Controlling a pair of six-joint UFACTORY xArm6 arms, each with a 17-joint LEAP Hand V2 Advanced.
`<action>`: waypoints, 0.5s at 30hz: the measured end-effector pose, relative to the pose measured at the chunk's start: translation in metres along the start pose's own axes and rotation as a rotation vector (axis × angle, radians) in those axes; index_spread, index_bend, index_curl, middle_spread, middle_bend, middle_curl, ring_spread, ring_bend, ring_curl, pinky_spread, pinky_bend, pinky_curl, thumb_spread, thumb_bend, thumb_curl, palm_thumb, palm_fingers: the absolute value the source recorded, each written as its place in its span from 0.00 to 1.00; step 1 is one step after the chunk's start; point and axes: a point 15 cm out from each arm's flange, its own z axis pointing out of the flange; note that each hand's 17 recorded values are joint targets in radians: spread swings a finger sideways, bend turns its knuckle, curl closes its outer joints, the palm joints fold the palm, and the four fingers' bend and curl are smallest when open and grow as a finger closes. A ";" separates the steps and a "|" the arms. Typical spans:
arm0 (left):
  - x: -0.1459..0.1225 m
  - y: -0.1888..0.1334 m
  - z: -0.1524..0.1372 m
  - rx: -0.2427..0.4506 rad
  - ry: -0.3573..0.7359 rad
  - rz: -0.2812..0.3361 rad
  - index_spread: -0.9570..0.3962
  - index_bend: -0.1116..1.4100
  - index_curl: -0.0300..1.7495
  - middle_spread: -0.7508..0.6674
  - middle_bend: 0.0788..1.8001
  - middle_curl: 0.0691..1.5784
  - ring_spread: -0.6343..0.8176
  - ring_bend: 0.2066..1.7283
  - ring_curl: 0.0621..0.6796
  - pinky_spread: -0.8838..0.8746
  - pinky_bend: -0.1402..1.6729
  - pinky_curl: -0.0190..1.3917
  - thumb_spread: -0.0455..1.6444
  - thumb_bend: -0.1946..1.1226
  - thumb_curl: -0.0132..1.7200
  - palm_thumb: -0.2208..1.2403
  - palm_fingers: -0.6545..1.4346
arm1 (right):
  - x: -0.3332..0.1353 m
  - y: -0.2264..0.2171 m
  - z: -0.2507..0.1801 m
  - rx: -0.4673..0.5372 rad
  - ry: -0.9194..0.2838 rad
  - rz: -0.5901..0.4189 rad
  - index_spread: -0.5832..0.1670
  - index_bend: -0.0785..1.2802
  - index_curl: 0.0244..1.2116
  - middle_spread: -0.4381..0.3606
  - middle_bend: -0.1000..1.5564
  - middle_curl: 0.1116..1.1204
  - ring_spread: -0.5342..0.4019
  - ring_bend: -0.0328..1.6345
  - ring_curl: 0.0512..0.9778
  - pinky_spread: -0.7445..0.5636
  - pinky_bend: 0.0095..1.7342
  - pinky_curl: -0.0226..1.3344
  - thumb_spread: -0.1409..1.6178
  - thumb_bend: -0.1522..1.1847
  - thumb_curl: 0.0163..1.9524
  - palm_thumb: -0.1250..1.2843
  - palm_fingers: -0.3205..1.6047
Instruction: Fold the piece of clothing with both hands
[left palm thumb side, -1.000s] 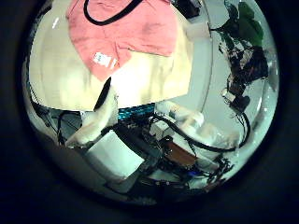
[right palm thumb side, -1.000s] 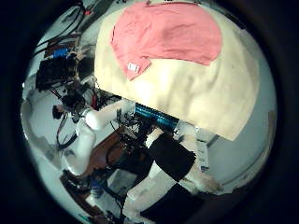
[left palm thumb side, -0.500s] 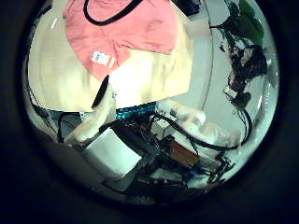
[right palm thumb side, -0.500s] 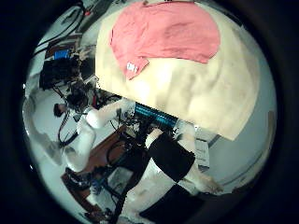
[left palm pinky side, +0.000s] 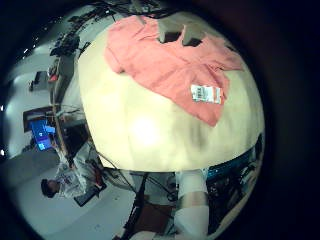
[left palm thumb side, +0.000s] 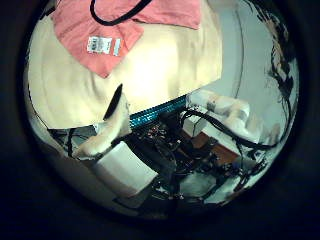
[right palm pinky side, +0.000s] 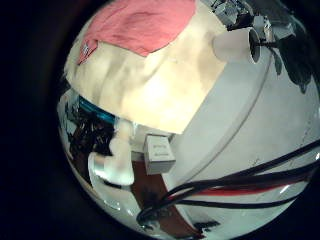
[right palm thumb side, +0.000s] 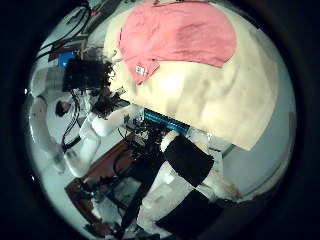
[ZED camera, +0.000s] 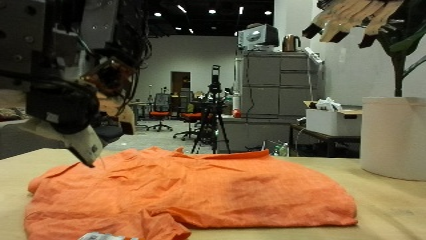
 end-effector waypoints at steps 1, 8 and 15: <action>0.000 -0.003 0.004 0.004 -0.006 0.007 0.78 0.17 0.19 0.66 0.06 0.17 0.73 0.18 0.26 0.71 0.23 0.25 0.65 0.12 0.21 0.48 0.38 | 0.001 0.000 0.000 0.000 -0.001 0.003 0.36 0.19 0.24 0.59 0.17 0.21 0.79 0.18 0.22 0.80 0.15 0.24 0.83 0.11 0.11 0.43 0.29; -0.007 -0.019 0.042 -0.021 -0.070 0.066 0.80 0.16 0.17 0.70 0.07 0.17 0.74 0.20 0.27 0.71 0.26 0.26 0.60 0.11 0.19 0.38 0.35 | 0.006 0.002 0.009 -0.021 -0.015 0.017 0.36 0.19 0.25 0.60 0.17 0.20 0.79 0.18 0.22 0.80 0.14 0.24 0.83 0.11 0.11 0.45 0.29; -0.007 -0.034 0.069 -0.054 -0.082 0.088 0.81 0.17 0.16 0.74 0.07 0.17 0.75 0.21 0.27 0.71 0.28 0.26 0.56 0.12 0.19 0.33 0.33 | 0.007 -0.002 0.029 -0.048 -0.019 0.013 0.37 0.19 0.25 0.60 0.17 0.21 0.79 0.18 0.22 0.80 0.14 0.24 0.84 0.11 0.11 0.46 0.29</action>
